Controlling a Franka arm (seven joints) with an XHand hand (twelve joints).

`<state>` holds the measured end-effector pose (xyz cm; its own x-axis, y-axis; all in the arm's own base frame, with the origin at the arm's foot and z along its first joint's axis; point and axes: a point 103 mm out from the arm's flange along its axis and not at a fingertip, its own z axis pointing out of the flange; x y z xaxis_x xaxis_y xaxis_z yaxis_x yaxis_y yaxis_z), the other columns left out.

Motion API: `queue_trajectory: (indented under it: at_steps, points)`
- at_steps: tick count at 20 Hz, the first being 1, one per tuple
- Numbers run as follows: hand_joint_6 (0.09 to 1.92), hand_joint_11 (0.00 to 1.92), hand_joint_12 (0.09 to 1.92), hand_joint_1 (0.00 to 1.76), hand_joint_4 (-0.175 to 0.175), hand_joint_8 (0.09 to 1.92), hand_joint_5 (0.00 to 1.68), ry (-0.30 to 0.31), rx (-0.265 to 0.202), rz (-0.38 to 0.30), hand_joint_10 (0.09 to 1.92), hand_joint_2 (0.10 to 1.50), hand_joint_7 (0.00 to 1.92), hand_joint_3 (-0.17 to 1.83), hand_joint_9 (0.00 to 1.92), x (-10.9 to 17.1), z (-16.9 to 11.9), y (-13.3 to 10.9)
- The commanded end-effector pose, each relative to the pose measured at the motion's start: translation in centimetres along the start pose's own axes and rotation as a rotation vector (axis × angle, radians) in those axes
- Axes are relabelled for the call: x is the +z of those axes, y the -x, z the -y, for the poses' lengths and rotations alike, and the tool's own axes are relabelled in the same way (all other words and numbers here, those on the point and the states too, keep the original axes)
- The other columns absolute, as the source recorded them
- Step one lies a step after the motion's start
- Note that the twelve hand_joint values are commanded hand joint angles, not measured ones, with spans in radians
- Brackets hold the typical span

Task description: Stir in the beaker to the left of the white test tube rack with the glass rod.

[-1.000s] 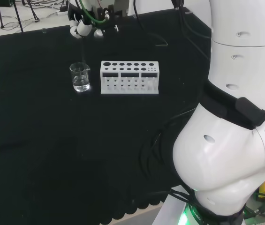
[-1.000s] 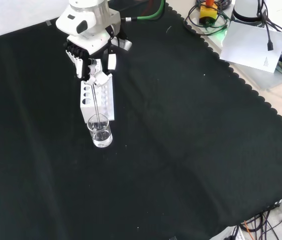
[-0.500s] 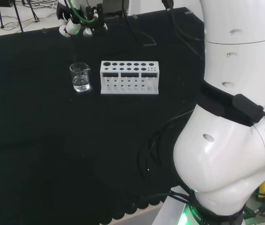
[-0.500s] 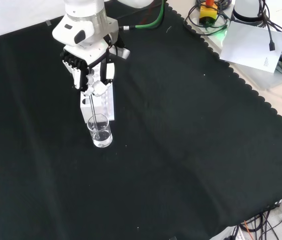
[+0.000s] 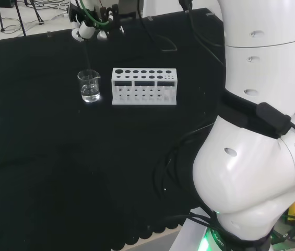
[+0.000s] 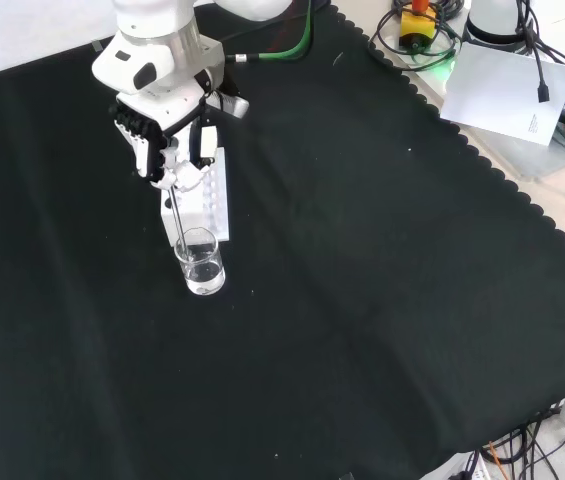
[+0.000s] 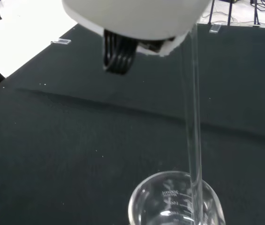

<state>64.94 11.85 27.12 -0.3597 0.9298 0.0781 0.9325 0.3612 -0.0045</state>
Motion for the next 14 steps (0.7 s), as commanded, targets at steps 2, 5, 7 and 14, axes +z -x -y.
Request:
queue_trajectory:
  at_steps: [2,5,7,14]
  points:
    - [0.95,1.83,0.74,1.21,-0.175,1.06,1.18,-0.013,0.031,0.009,0.75,0.57,1.55,0.91,1.89,-0.4,2.9,0.2]
    - [0.95,1.83,0.74,1.21,-0.175,1.06,1.18,-0.018,0.013,0.01,0.75,0.57,1.55,0.91,1.89,-0.2,3.0,-1.3]
    - [0.95,1.83,0.74,1.21,-0.175,1.06,1.18,-0.02,-0.004,0.008,0.75,0.57,1.55,0.91,1.89,0.0,2.6,-2.5]
    - [0.95,1.84,0.74,1.21,-0.175,1.06,1.18,-0.02,-0.039,0.006,0.75,0.57,1.55,0.91,1.89,0.4,0.0,-4.0]
